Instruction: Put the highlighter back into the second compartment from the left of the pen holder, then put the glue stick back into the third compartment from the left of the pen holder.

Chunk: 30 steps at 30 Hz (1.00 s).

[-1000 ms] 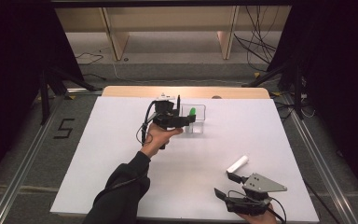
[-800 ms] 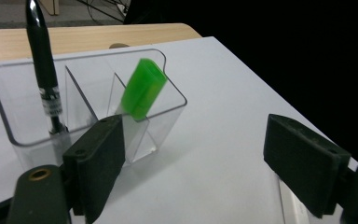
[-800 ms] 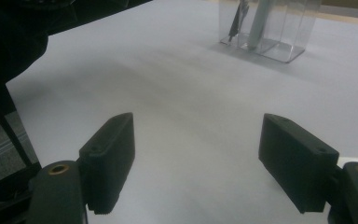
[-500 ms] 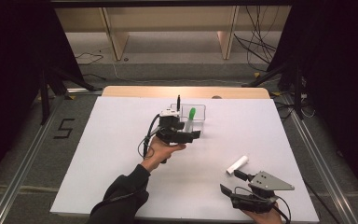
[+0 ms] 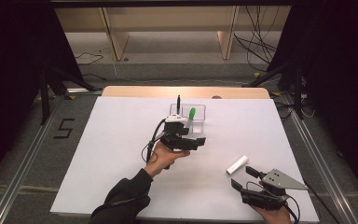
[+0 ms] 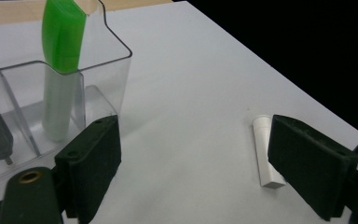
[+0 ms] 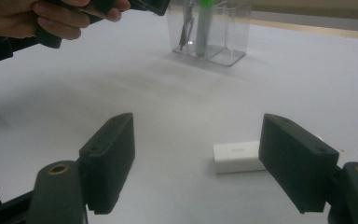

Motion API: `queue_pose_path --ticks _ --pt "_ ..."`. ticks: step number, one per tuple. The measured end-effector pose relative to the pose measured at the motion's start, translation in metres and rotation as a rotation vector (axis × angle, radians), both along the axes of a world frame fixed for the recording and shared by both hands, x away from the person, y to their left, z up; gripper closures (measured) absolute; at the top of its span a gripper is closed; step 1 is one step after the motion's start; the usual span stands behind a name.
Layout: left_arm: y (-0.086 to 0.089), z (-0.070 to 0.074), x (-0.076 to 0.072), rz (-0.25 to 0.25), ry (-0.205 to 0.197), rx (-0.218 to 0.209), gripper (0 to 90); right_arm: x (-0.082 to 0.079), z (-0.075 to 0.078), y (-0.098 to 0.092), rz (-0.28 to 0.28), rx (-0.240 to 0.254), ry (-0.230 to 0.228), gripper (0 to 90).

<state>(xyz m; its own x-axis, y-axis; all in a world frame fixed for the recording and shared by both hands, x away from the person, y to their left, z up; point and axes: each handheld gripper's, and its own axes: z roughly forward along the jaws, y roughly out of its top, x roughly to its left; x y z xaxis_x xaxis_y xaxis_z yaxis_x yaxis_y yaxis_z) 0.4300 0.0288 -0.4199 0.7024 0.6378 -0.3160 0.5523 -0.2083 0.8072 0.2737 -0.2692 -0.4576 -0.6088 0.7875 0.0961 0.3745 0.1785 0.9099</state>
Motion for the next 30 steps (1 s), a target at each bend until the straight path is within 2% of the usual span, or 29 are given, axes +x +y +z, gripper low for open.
queue_pose_path --ticks 22,30 --pt "-0.027 -0.01 -0.016 -0.091 -0.004 0.066 16.0 -0.001 0.0 -0.009 -0.036 -0.008 -0.004 27.9" --pt "-0.041 -0.017 -0.024 -0.13 -0.011 0.1 16.0 0.0 0.0 -0.018 -0.073 0.005 -0.004 27.9"
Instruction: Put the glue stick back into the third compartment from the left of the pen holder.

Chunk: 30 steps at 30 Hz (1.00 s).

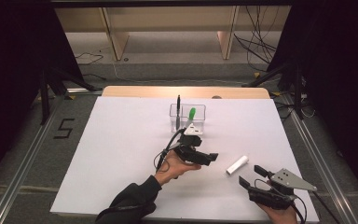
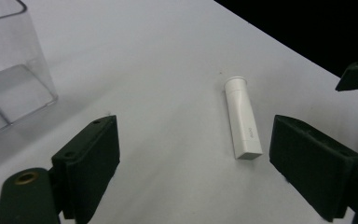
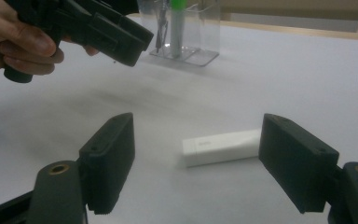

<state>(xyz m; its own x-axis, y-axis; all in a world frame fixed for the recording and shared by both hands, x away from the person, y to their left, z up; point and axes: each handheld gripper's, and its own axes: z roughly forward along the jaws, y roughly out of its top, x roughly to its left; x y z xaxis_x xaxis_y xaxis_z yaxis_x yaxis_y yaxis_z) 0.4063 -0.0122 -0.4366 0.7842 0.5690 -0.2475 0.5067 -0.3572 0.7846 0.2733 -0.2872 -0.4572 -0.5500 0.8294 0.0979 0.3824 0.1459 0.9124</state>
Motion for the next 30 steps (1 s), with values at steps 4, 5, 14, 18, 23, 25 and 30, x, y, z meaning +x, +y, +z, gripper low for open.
queue_pose_path --ticks 4,5,14,18,23,25,30 --pt "-0.007 -0.002 -0.005 -0.022 -0.005 0.009 16.0 0.0 0.0 -0.003 -0.018 0.004 0.002 27.9" --pt "-0.009 -0.002 -0.006 -0.03 -0.007 0.013 16.0 0.0 0.0 -0.004 -0.021 0.005 -0.003 27.9" --pt "-0.037 -0.014 -0.017 -0.085 -0.007 0.055 16.0 -0.001 -0.001 -0.01 -0.062 0.008 0.006 27.9" --pt "-0.051 -0.02 -0.022 -0.102 -0.018 0.09 16.6 -0.002 -0.001 -0.011 -0.064 0.007 0.007 27.9" --pt "-0.062 -0.03 -0.025 -0.116 -0.015 0.125 18.1 -0.002 -0.002 -0.011 -0.062 0.004 0.009 27.9" --pt "-0.065 -0.032 -0.026 -0.116 -0.014 0.133 18.7 -0.003 -0.002 -0.01 -0.061 0.003 0.009 27.9" --pt "-0.069 -0.034 -0.026 -0.115 -0.011 0.143 20.1 -0.003 -0.002 -0.009 -0.061 0.002 0.011 27.9"
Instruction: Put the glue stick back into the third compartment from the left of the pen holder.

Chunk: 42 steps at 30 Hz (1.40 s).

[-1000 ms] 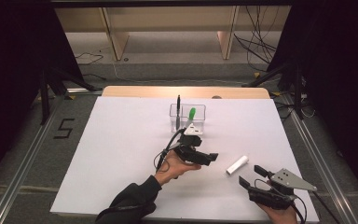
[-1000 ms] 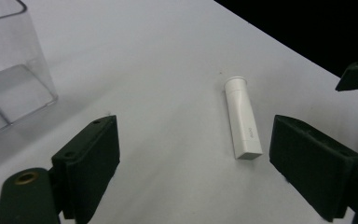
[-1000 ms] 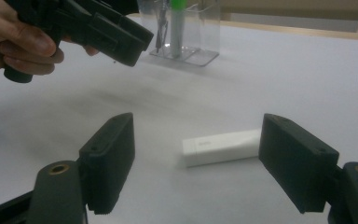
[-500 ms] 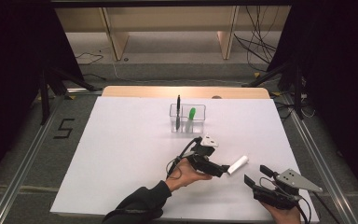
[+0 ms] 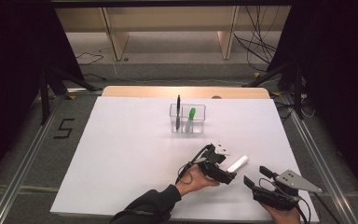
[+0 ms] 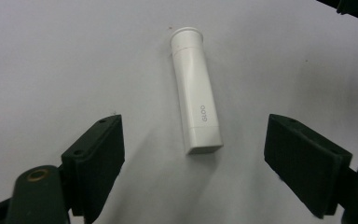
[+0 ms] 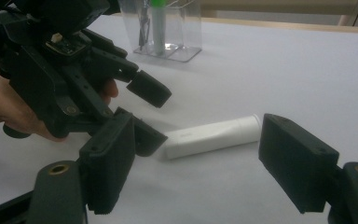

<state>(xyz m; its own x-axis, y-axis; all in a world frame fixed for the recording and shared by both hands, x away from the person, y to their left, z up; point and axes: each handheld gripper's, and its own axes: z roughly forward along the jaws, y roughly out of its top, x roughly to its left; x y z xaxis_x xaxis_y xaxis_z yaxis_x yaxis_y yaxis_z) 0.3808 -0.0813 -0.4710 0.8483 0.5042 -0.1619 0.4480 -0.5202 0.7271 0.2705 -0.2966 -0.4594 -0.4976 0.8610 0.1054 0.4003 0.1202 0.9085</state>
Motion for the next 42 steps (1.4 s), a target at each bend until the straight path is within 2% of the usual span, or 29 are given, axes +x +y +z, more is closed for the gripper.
queue_pose_path --ticks 12,21,31,38,42 --pt "-0.01 -0.004 -0.001 0.001 0.0 -0.001 24.2 -0.001 0.0 0.0 -0.001 0.002 0.001 27.9" --pt "-0.014 -0.007 -0.003 -0.003 -0.011 0.011 33.2 -0.001 0.0 0.0 0.0 0.001 0.002 27.9" --pt "-0.019 -0.009 0.0 0.019 -0.014 0.014 42.2 -0.001 -0.001 0.0 0.002 0.001 0.005 27.9" --pt "-0.024 -0.013 0.001 0.012 -0.013 0.034 47.8 -0.001 -0.001 -0.001 0.002 0.002 0.004 27.9" --pt "-0.026 -0.016 0.0 0.004 -0.018 0.045 54.3 -0.001 -0.001 -0.001 0.003 0.001 0.004 27.9"
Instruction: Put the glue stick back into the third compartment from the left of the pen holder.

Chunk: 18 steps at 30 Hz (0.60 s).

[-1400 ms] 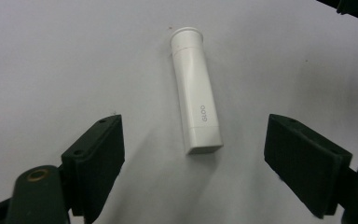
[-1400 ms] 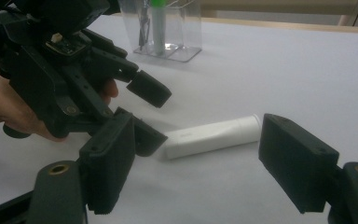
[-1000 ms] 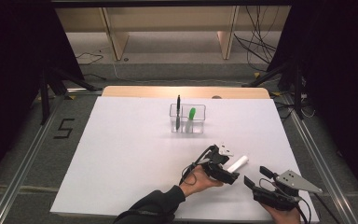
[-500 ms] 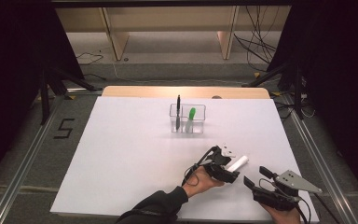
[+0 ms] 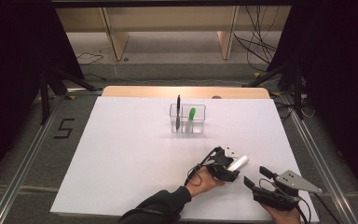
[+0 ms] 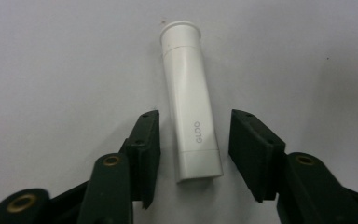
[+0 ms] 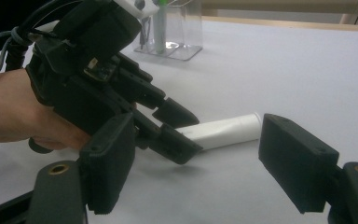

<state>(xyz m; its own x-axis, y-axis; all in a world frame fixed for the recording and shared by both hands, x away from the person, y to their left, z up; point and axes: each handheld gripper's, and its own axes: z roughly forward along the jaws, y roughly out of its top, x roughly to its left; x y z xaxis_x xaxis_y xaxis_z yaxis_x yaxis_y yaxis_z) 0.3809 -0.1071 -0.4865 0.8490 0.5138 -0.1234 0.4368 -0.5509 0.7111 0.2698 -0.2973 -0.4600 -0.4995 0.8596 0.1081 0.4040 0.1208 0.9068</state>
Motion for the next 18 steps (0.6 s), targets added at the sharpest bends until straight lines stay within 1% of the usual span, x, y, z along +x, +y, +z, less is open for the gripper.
queue_pose_path --ticks 2,7,8,10,13,14,18 --pt "-0.0004 0.0003 -0.0005 0.001 -0.016 0.015 56.9 -0.0001 0.0001 0.0001 0.001 -0.001 0.0 27.9" --pt "0.0 0.0009 0.0007 -0.001 -0.013 0.024 67.2 -0.0003 0.0001 0.0003 0.001 -0.003 0.0 27.9" --pt "-0.0002 0.001 0.0004 0.001 -0.017 0.031 68.0 -0.0003 0.0001 0.0004 0.001 -0.003 0.001 27.9" --pt "-0.0002 0.0016 0.0007 -0.002 -0.014 0.036 69.7 -0.0001 0.0 0.0004 0.002 -0.004 0.002 27.9" --pt "-0.0001 0.0016 0.0016 0.0 -0.009 0.028 70.4 -0.0002 0.0 0.0006 0.002 -0.005 0.001 27.9" --pt "0.0007 0.0018 0.0022 -0.004 -0.003 0.026 70.5 -0.0002 0.0 0.0005 0.002 -0.005 0.001 27.9" --pt "0.0055 0.0012 0.0059 -0.004 0.032 -0.007 70.8 -0.0003 0.0001 0.0001 0.0 -0.003 -0.001 27.9"
